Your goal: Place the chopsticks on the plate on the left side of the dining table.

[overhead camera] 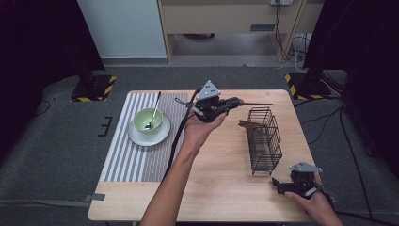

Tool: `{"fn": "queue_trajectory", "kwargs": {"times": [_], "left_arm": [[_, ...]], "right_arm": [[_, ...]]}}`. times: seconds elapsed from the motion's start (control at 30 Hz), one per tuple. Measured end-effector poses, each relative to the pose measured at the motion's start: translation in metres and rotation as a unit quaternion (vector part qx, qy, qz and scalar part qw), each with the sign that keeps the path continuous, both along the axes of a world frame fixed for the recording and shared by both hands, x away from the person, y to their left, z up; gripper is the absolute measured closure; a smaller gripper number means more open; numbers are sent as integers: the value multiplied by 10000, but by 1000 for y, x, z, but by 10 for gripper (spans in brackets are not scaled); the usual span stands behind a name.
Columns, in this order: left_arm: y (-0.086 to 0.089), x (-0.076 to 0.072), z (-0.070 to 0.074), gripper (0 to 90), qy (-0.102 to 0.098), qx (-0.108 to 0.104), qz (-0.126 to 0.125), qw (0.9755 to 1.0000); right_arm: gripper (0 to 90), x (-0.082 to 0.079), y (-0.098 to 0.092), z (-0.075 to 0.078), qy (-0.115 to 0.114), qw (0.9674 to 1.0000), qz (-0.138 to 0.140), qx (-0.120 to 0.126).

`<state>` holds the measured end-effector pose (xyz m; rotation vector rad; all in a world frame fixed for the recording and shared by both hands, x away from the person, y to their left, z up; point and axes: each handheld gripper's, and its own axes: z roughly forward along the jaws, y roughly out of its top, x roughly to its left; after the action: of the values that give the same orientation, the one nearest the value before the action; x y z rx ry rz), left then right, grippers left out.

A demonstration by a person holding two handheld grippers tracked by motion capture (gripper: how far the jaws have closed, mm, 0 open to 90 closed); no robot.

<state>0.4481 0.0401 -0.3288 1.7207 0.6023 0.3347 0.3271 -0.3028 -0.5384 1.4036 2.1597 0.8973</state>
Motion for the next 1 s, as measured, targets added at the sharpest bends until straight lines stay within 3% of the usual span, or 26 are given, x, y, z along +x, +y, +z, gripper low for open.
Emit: {"fn": "queue_trajectory", "kwargs": {"times": [0.23, 0.63, 1.0], "left_arm": [[19, 1, -1, 841, -29, -238, 491, 9985], [41, -1, -7, 841, -30, -93, 800, 9967], [62, -8, -21, 842, 8, -162, 1221, 9924]], "right_arm": [[4, 0, 0, 0, 0, 10000, -1, 0], [4, 0, 0, 0, 2, 10000, 11, -7], [4, 0, 0, 0, -2, 10000, 8, -13]]}}
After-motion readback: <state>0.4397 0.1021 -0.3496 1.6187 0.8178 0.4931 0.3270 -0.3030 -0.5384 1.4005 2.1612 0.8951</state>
